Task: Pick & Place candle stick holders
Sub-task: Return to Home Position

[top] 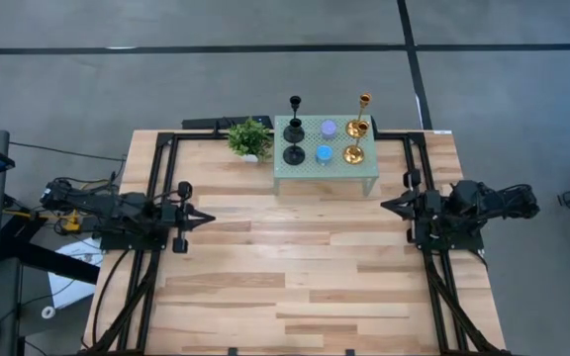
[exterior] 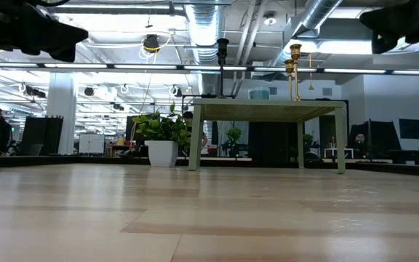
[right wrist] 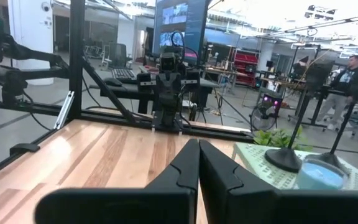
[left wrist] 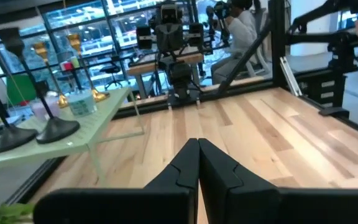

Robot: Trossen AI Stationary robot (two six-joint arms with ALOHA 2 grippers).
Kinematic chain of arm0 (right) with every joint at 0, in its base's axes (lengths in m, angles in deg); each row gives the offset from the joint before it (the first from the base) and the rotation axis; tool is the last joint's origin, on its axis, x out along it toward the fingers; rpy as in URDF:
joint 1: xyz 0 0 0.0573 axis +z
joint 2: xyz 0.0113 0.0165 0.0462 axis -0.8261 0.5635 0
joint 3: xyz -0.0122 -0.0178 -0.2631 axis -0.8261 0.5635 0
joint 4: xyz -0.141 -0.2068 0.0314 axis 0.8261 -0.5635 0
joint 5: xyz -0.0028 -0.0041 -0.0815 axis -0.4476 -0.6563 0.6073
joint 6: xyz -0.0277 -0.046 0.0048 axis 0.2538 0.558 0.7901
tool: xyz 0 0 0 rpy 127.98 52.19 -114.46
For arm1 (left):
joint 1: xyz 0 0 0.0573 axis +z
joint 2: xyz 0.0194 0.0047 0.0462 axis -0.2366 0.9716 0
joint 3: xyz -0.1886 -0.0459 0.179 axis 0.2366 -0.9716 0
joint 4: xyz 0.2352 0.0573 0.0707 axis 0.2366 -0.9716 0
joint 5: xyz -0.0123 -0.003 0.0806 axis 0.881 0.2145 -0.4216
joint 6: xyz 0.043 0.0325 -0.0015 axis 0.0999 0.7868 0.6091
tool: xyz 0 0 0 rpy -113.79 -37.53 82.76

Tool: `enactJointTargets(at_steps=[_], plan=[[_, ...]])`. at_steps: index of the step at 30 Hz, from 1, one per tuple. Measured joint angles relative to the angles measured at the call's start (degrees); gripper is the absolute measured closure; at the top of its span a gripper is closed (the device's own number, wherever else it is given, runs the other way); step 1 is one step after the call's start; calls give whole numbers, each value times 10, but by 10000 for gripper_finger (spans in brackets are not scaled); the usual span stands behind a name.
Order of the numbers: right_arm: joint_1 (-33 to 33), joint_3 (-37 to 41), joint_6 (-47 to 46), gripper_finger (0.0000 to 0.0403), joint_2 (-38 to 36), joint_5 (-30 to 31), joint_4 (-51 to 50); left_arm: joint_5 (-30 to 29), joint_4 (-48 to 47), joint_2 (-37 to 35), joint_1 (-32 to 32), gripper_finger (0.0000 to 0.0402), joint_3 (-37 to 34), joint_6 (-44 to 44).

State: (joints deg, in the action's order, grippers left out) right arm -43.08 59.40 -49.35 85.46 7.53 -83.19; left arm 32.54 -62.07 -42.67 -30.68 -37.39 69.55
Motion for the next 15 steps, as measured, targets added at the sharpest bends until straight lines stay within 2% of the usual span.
enactJointTargets(at_steps=[15], plan=[[0,69,-20,403,0,-14,46,-1,26,0,0,396,-36,-6]])
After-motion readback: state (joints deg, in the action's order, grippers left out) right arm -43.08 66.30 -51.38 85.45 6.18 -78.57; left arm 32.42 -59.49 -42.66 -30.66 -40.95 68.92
